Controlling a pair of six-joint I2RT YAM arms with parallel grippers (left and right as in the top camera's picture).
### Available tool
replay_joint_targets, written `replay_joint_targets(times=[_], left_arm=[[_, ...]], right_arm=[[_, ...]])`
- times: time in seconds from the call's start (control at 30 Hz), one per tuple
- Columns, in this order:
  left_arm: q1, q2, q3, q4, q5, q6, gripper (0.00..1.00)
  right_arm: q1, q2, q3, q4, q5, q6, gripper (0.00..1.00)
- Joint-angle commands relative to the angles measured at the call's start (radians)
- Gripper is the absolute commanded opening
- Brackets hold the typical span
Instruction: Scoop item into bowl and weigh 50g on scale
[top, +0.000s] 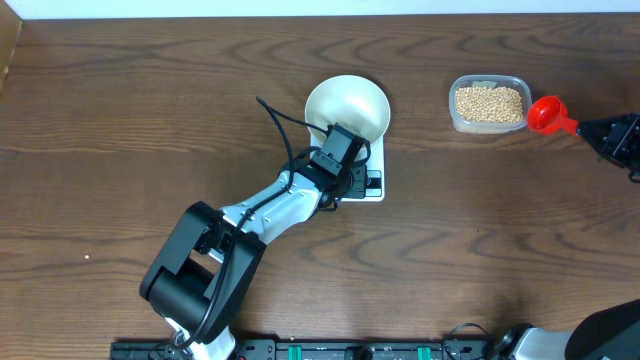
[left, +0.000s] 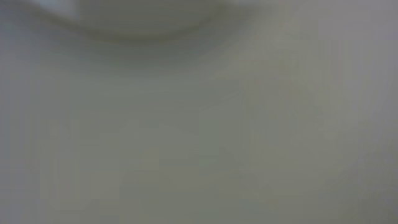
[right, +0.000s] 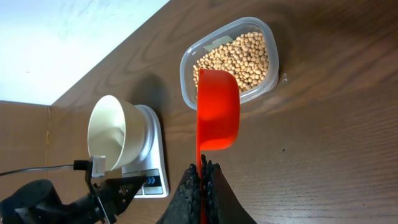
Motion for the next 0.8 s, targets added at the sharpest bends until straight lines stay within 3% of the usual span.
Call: replay_joint_targets(times=[0.0,0.77], left_arm=[[0.0,0.045,-0.009,-0.015,-0.017,0.014,0.07],[-0.053,0.058,-0.015,-0.039,-0.107,0.017,0.07]], right_arm=[[-0.002,0.003,-0.006,-0.001,-0.006,-0.021,0.01],[-0.002,0.003,-0.006,-0.003,-0.007,-0.021,0.01]])
